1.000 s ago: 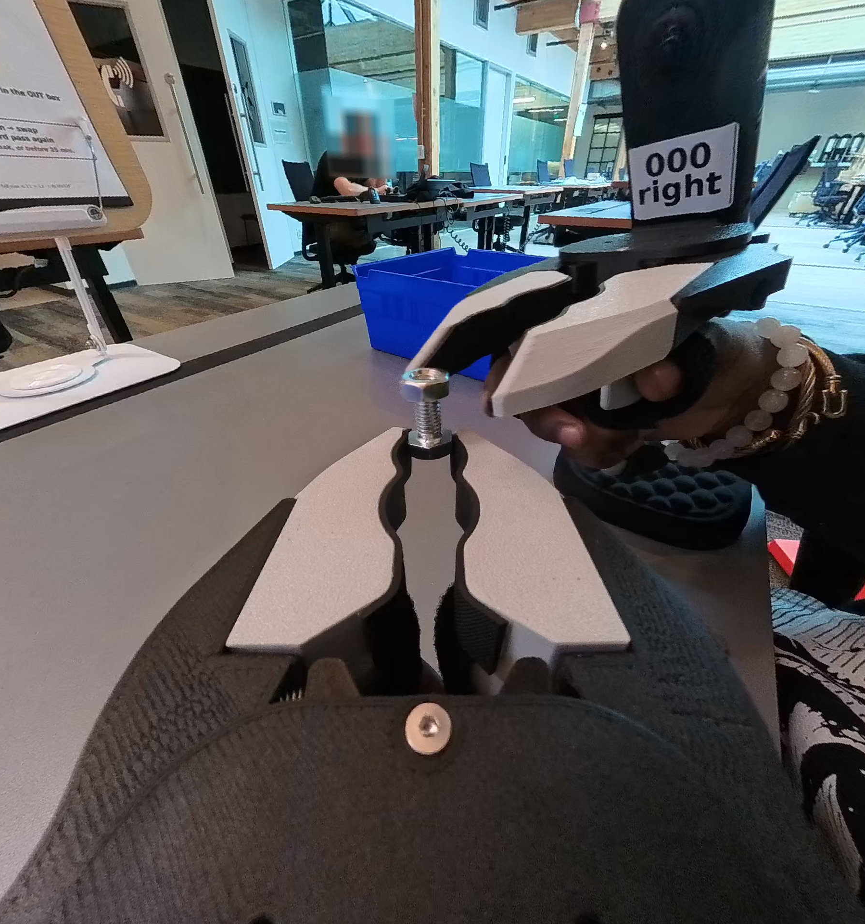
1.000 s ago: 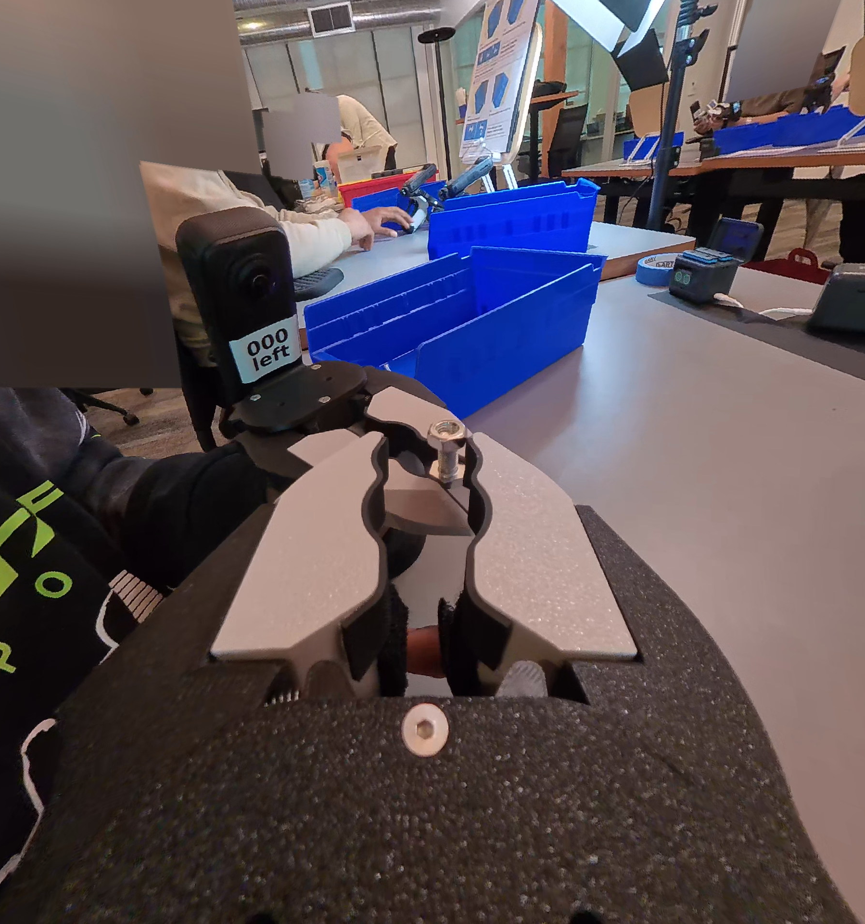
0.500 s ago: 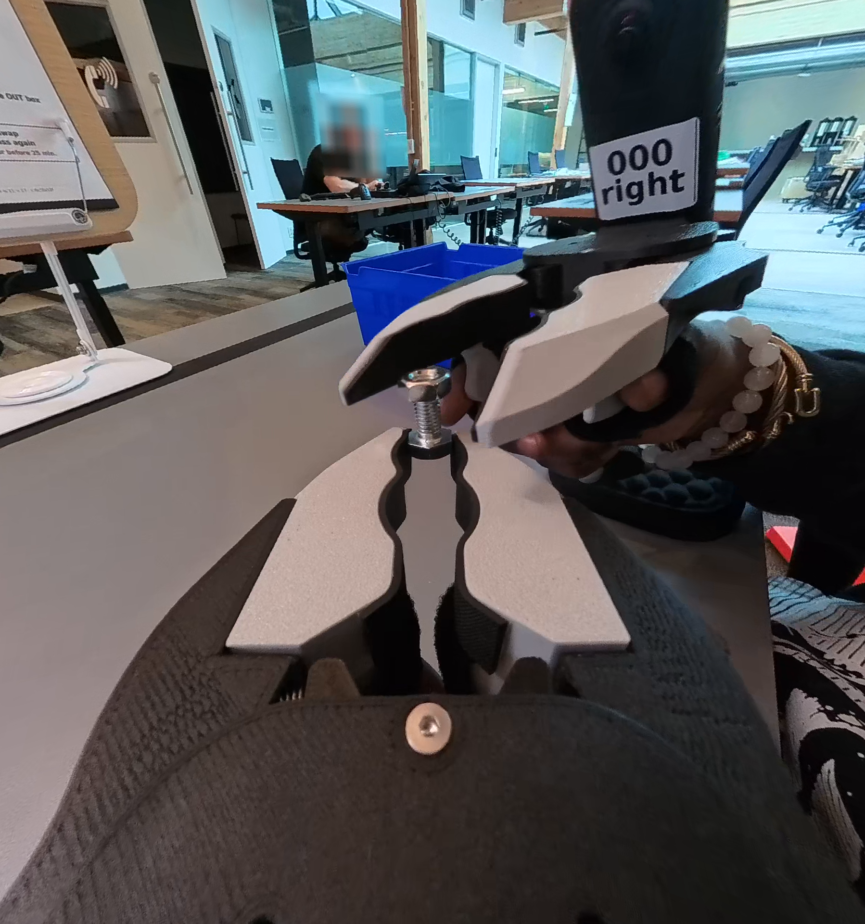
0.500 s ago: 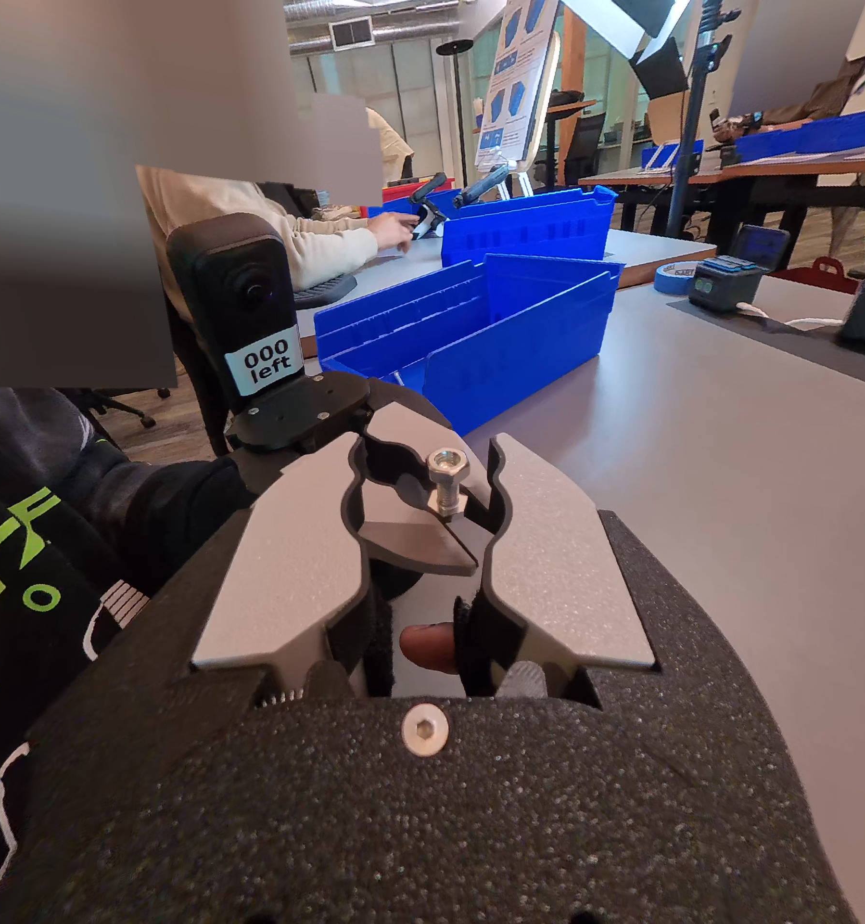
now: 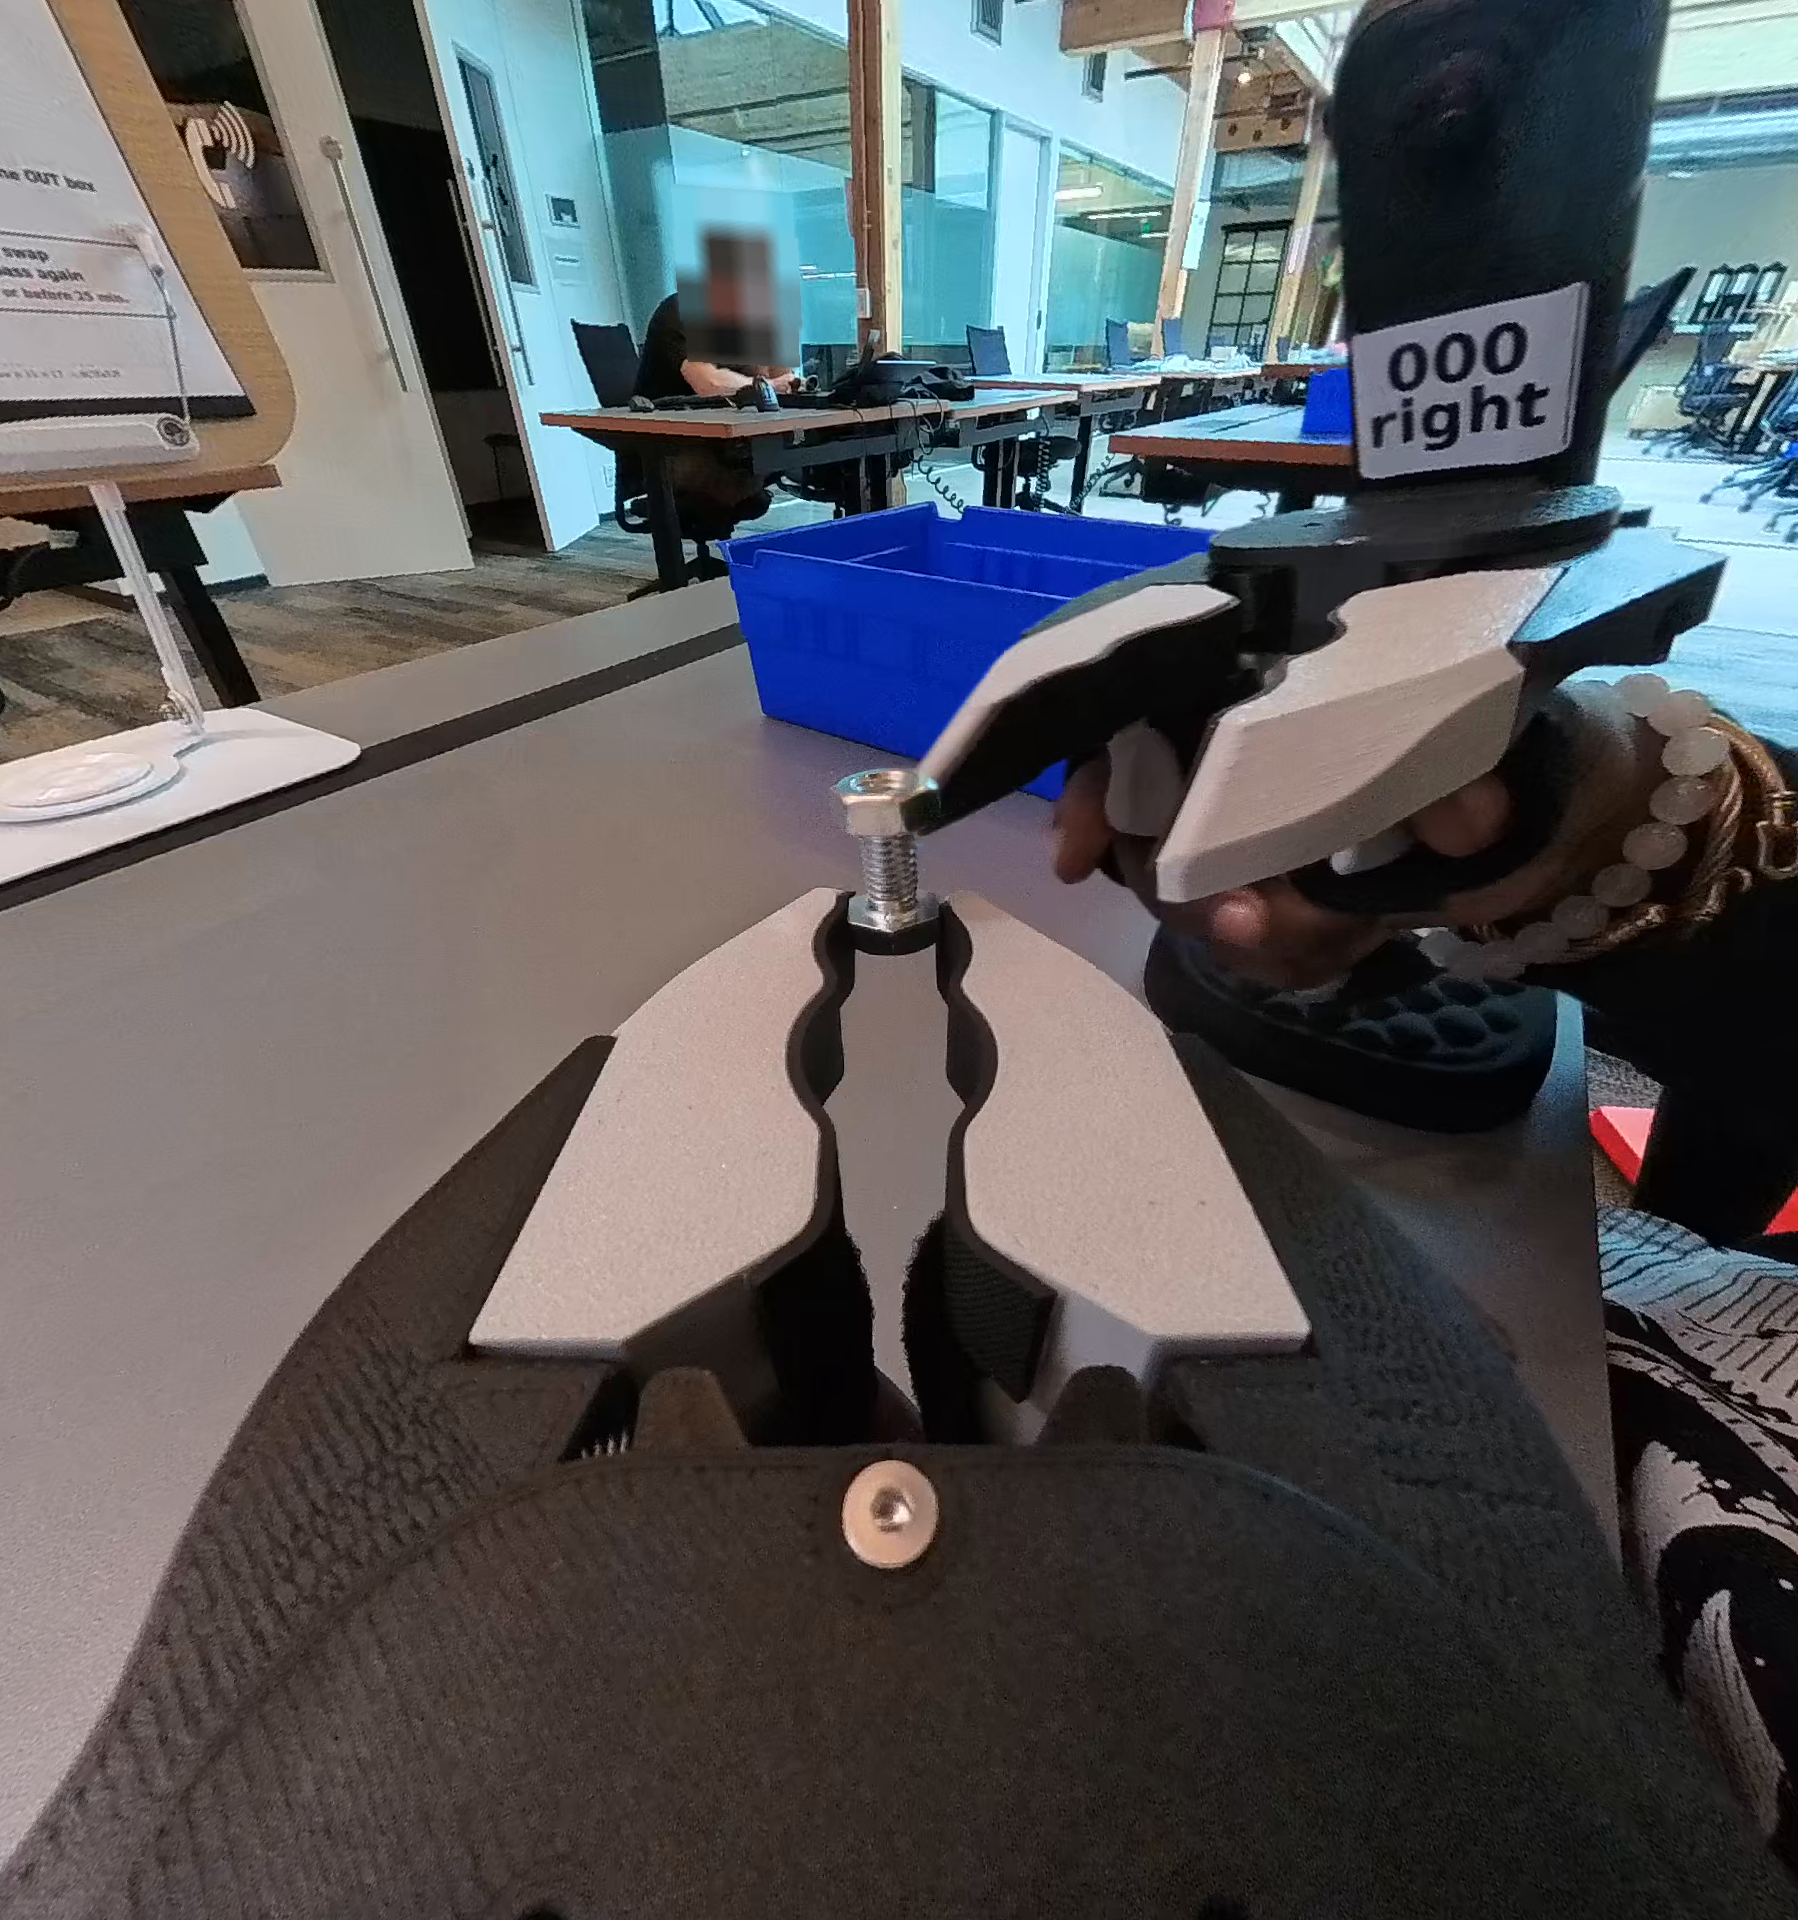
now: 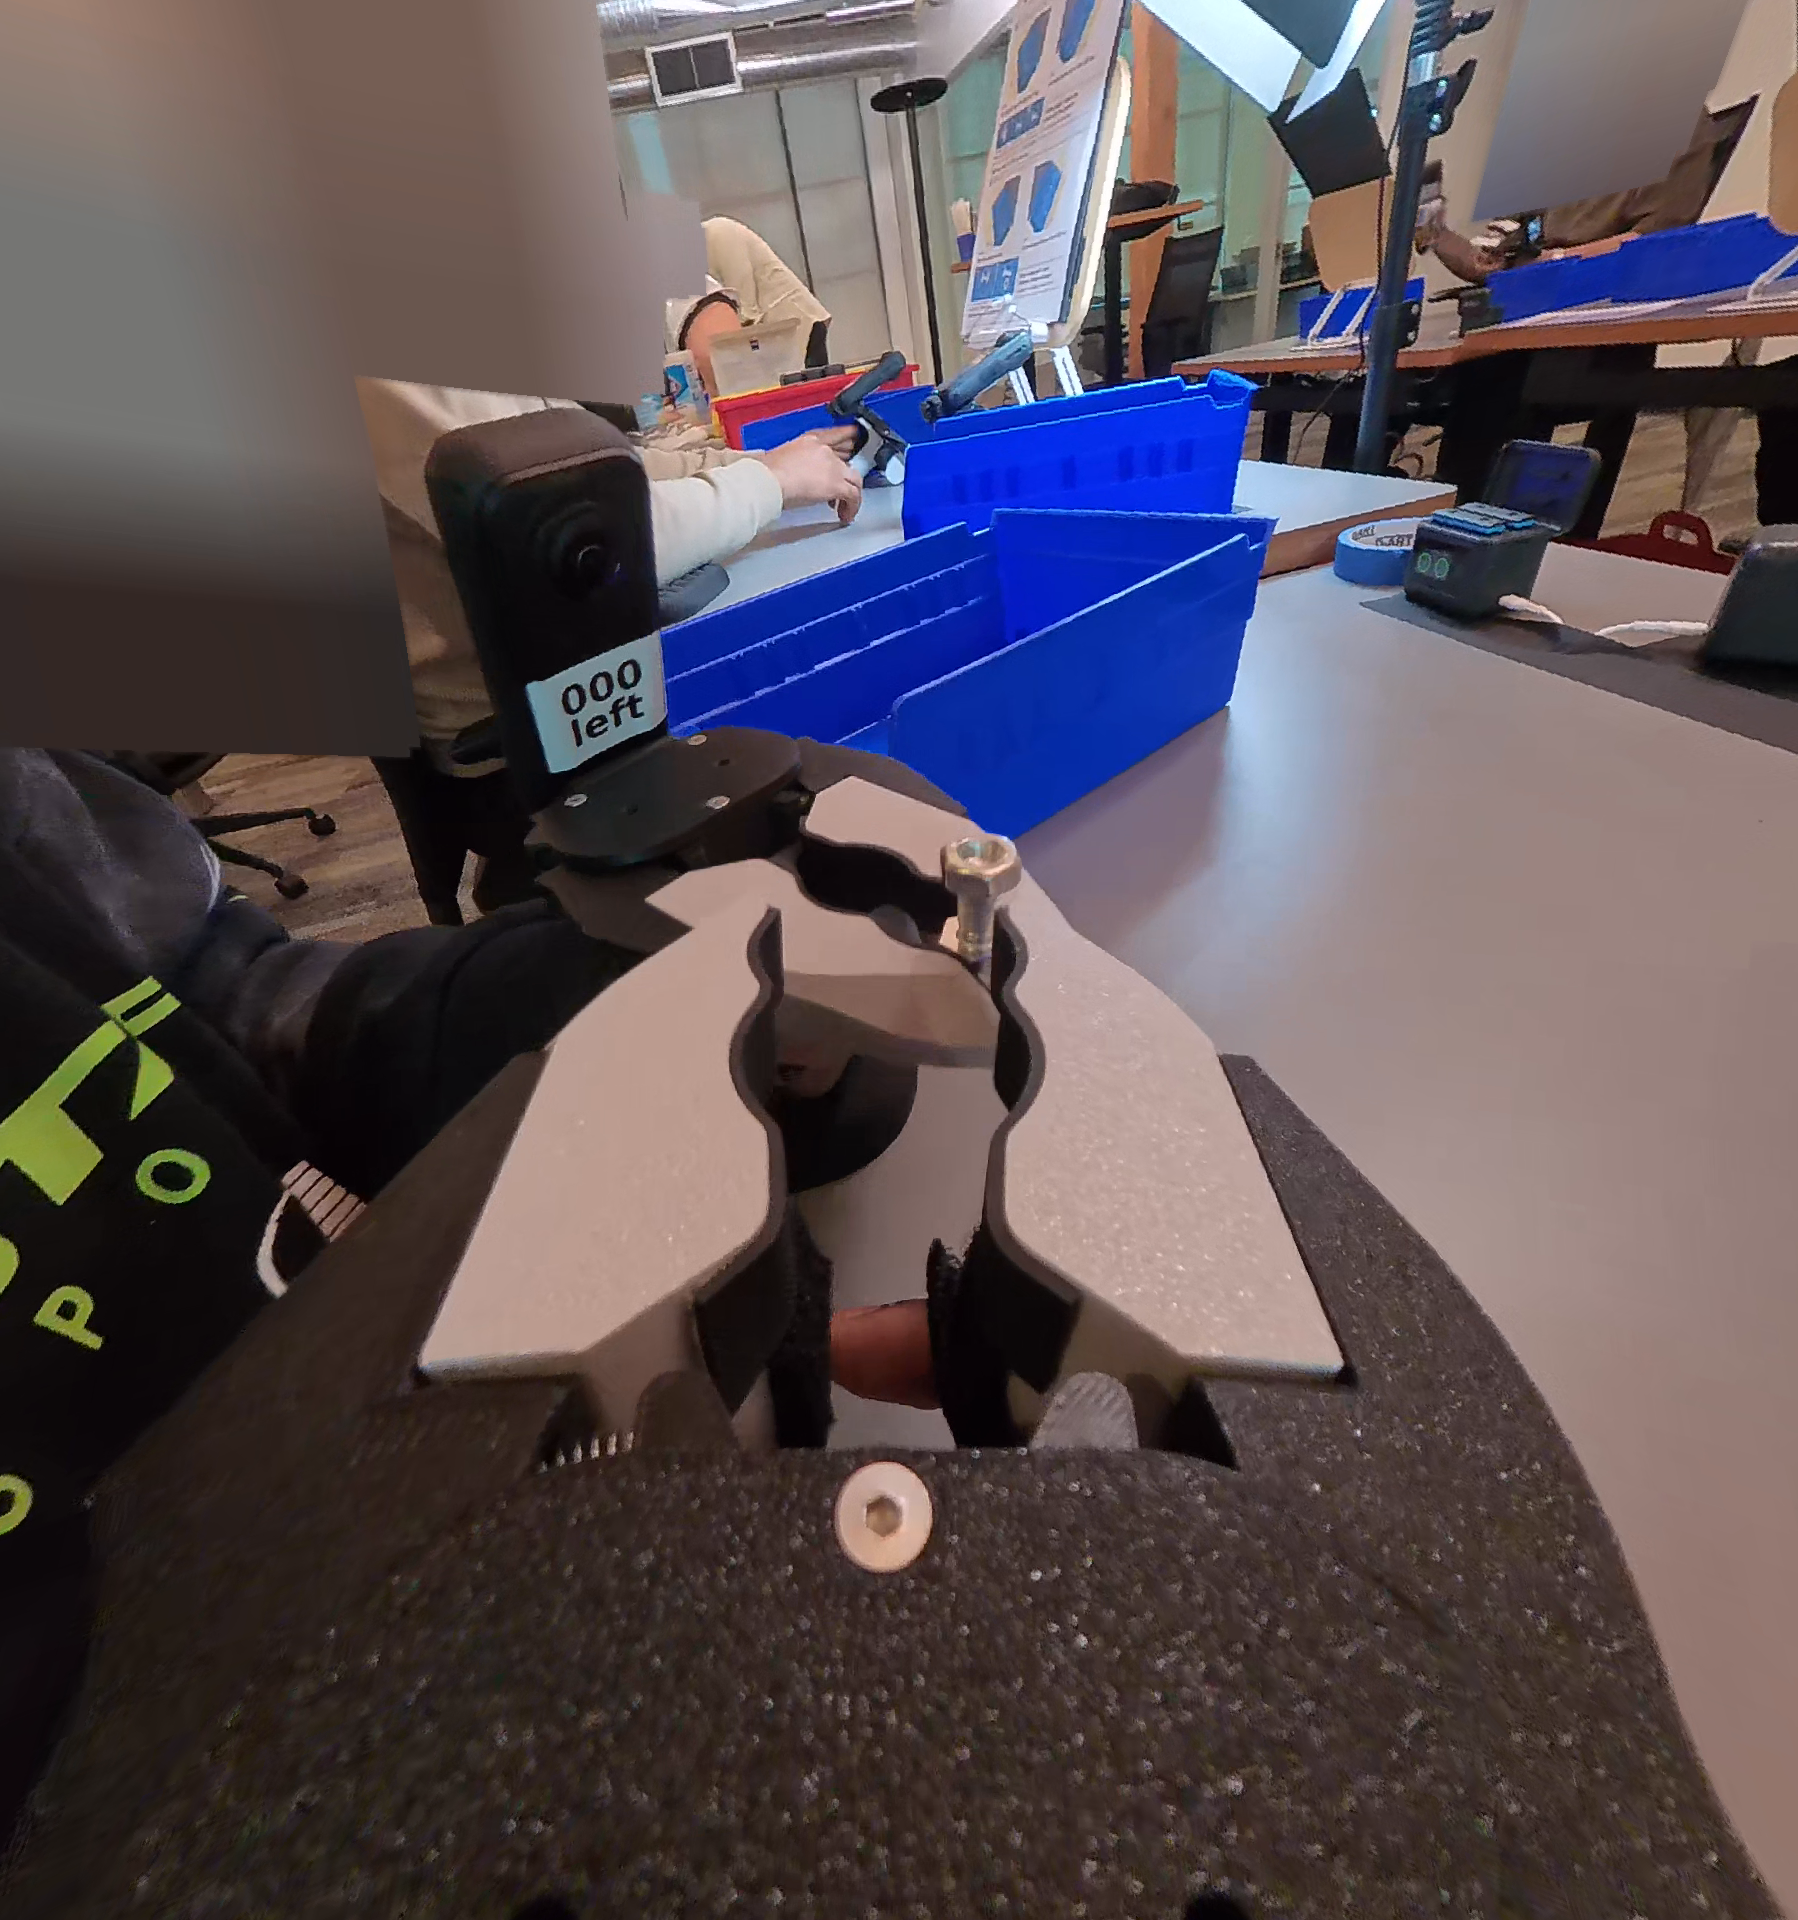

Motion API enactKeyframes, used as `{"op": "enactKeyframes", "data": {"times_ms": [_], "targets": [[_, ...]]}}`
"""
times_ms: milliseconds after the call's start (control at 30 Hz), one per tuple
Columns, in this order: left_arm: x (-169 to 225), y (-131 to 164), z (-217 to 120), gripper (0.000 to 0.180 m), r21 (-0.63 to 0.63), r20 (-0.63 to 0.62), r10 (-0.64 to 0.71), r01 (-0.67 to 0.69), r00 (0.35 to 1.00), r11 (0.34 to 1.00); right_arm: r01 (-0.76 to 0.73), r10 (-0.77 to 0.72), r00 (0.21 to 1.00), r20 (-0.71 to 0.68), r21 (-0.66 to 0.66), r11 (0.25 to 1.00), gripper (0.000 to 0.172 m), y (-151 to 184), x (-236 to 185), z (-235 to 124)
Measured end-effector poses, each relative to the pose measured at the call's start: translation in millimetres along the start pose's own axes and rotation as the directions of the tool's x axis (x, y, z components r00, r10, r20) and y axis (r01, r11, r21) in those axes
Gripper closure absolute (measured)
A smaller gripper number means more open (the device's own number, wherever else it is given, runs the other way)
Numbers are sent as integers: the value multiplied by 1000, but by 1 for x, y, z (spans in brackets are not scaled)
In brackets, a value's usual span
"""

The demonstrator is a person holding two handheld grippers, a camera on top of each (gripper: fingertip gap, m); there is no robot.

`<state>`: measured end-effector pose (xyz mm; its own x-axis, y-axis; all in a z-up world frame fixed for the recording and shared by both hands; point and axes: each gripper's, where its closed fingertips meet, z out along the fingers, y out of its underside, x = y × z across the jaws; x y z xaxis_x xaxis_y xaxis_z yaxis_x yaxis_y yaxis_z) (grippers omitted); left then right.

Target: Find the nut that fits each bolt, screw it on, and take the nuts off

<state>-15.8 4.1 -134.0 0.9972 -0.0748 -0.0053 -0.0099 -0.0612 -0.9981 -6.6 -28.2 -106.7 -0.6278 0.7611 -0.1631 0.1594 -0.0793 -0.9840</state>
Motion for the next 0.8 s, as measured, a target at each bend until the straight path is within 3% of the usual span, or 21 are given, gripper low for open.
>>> {"op": "enactKeyframes", "data": {"times_ms": [167, 367, 533, 800], "targets": [[1, 0, 0, 165, 2, -3, 7, -7, 1000, 1000, 3, -1, 999, -44, 41, 999, 134, -4, 4, -8], [5, 1, 0, 165, -2, -16, 30, -30, 999, 1000, 32, -31, 999, -9, 88, 996, 105, -9, 2, 15], [6, 2, 1, 166, -12, -19, 46, -46, 999, 999, 65, -66, 998, 14, 53, 996, 105, -5, -5, 30], [5, 2, 1, 166, -7, -10, 39, -39, 999, 999, 48, -48, 999, -7, 69, 996, 110, -3, -6, 21]]}}
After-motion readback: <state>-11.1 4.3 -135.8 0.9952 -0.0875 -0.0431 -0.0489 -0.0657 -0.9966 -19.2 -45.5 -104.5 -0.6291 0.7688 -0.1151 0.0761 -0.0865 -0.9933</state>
